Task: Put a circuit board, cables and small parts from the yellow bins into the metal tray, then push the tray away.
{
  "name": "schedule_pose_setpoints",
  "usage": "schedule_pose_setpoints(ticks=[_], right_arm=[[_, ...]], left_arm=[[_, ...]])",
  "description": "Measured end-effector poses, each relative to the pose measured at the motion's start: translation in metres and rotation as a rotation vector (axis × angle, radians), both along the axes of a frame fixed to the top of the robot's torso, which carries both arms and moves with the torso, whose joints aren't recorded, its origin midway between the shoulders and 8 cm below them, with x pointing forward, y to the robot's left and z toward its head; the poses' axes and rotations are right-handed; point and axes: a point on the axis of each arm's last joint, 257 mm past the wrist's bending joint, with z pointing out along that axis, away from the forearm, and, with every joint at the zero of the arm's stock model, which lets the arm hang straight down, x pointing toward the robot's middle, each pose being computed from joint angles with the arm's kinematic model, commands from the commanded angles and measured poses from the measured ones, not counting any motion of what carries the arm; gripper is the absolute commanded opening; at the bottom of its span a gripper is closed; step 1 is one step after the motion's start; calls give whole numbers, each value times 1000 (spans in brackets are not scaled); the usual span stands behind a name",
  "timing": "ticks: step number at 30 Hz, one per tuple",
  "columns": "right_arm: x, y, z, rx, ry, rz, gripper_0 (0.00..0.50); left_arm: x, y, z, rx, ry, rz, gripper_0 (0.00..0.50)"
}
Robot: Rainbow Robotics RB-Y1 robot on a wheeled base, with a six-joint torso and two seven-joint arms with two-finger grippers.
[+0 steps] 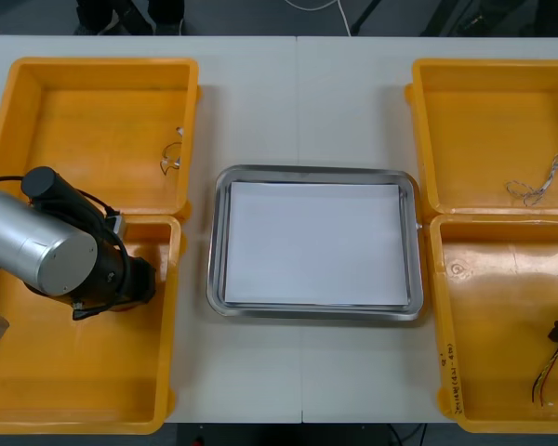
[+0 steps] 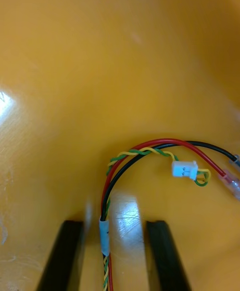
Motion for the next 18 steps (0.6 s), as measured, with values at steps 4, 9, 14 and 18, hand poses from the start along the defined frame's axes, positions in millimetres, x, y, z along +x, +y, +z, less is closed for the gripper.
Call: schedule_pose_setpoints(ticks=[4, 9, 14, 18], right_arm=[[1, 0, 0, 0, -2, 0, 14], [1, 0, 1, -1, -6, 0, 0], [2, 0, 1, -2, -8, 0, 0], [3, -1, 1, -6, -10, 0, 0]], left_arm=[[1, 1, 2, -4, -4, 6, 0], [2, 12, 10, 0, -1, 36, 0], [-3, 29, 28, 13, 4, 72, 0], [-4, 34, 34, 20, 4, 77, 0]])
